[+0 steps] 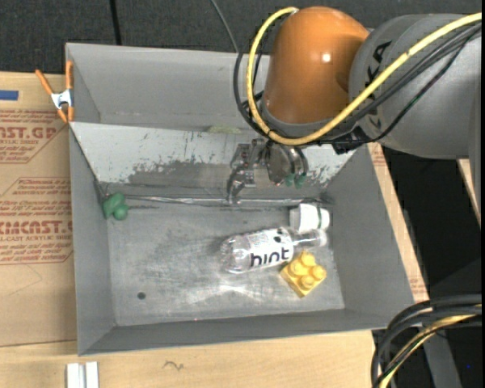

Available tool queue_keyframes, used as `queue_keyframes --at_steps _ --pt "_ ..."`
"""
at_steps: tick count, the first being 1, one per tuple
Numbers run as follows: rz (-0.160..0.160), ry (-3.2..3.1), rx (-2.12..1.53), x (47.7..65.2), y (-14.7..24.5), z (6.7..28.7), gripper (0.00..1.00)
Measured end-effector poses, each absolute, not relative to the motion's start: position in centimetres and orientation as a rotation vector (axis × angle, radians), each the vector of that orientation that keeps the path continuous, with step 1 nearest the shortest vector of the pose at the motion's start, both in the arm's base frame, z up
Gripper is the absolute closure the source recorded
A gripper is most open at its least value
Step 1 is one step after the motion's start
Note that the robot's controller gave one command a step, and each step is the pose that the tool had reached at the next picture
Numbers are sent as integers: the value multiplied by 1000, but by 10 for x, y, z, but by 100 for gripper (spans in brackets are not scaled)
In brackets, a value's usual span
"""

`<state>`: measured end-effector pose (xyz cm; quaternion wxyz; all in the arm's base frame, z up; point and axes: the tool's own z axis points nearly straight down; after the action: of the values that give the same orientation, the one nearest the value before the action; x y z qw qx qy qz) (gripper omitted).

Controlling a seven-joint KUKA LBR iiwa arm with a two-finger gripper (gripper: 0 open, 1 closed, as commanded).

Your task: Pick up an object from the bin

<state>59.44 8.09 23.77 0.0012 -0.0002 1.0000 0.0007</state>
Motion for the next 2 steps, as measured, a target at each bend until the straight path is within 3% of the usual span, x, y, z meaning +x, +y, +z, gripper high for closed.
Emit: queue_keyframes --at_steps 1,2 --pt "4 3131 -18 592 81 233 100" --pt "0 3140 -130 582 82 186 100"
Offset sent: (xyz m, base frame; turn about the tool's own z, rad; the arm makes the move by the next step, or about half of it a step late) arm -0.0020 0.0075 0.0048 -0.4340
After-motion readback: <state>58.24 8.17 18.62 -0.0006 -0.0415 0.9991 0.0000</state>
